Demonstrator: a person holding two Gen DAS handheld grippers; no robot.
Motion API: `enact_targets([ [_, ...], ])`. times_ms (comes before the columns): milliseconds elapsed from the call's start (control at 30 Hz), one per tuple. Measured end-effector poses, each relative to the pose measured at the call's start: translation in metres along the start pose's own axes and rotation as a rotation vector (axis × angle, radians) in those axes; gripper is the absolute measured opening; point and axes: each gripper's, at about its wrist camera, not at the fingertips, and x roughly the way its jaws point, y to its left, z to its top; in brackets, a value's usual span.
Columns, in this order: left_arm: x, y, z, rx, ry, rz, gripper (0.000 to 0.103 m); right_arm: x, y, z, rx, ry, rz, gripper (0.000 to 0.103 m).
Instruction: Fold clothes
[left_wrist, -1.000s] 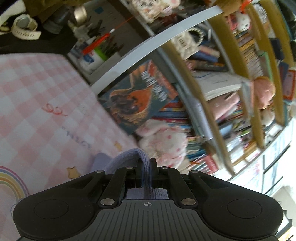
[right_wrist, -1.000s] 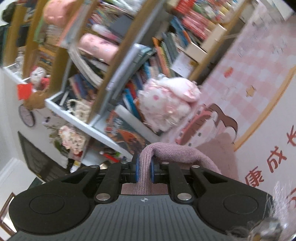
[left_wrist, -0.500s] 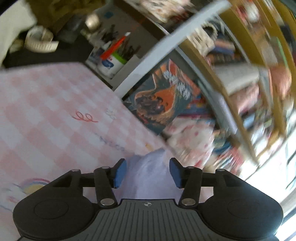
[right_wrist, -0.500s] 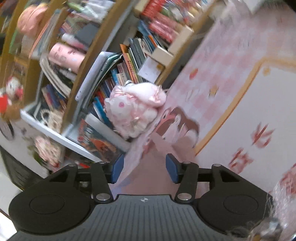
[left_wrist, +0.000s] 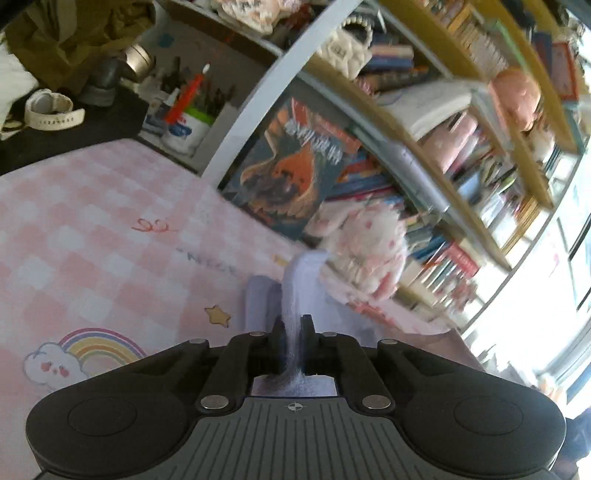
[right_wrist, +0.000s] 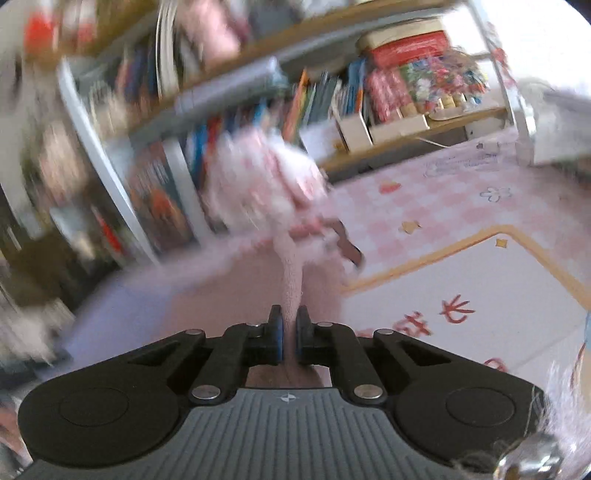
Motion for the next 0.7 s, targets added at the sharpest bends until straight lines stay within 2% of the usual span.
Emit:
enact_targets([
  [33,-0.003,0.001,-0.001,-0.008,0.0,-0.006,0.005,-0.002,-0.003,0.001,0.016,0.008,0.004,0.006],
  [100,0.004,0.003,-0.006,0.032,0.055,0.029,0.007,-0.007,-0.009,0.002,0.049,0.024,0.013,0.006],
  [200,0.014,0.006,-0.012,0.091,0.131,0.078,0.017,0.007,-0.015,-0.006,0.019,0.109,-0.029,0.009],
  [233,0.012,0.006,-0.009,0.103,0.131,0.081,0.022,0.008,-0.017,-0.006,0.013,0.115,-0.035,0.015],
  [267,0.01,0.005,-0.005,0.119,0.12,0.087,0.026,0.007,-0.017,-0.004,0.005,0.113,-0.049,0.028],
  [333,0.005,0.002,0.007,0.156,0.074,0.1,0.03,0.003,-0.014,0.004,-0.039,0.085,-0.071,0.034],
  [467,0.028,-0.013,0.03,0.234,0.068,0.109,0.04,0.016,-0.005,0.024,-0.15,0.071,-0.097,0.035],
  [567,0.061,-0.028,0.037,0.32,0.097,0.144,0.041,0.043,0.004,0.037,-0.215,0.079,-0.108,0.035],
  [700,0.099,-0.04,0.038,0.363,0.139,0.167,0.04,0.078,0.014,0.046,-0.263,0.106,-0.105,0.035],
])
